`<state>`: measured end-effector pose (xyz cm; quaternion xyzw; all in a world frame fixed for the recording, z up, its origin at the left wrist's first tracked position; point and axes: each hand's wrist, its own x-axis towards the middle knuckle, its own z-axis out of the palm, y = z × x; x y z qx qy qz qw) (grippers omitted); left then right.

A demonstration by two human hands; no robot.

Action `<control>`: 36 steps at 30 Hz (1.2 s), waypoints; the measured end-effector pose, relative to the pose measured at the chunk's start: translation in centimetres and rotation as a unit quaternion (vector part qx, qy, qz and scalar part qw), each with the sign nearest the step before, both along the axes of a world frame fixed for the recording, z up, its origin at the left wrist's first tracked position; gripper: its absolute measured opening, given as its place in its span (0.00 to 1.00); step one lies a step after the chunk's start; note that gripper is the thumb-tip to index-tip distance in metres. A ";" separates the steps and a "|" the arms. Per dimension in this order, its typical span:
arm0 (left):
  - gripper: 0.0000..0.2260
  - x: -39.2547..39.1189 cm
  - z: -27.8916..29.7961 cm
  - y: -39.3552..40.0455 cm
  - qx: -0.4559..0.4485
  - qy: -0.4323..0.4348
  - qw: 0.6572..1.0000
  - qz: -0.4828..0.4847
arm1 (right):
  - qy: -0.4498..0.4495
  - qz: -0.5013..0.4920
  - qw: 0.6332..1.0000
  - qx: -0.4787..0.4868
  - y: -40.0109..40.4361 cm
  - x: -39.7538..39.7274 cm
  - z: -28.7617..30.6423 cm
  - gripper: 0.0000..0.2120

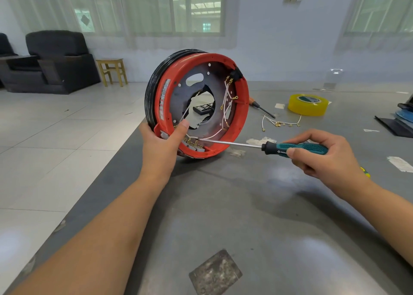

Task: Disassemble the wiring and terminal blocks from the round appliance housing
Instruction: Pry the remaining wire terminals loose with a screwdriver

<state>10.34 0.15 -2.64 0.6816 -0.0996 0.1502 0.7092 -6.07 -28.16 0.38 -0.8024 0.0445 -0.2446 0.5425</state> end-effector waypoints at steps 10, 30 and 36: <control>0.20 0.1 -0.4 0.2 0.006 -0.010 1.000 0.026 | 0.016 0.011 1.000 0.009 -0.1 0.1 0.5 0.10; 0.21 -0.1 0.2 0.4 -0.077 -0.001 0.994 0.074 | -0.013 0.013 0.990 -0.140 1.9 -0.6 1.1 0.08; 0.22 0.0 0.0 0.5 -0.084 -0.006 0.994 0.063 | 0.023 0.020 0.997 -0.074 1.5 -0.2 1.6 0.06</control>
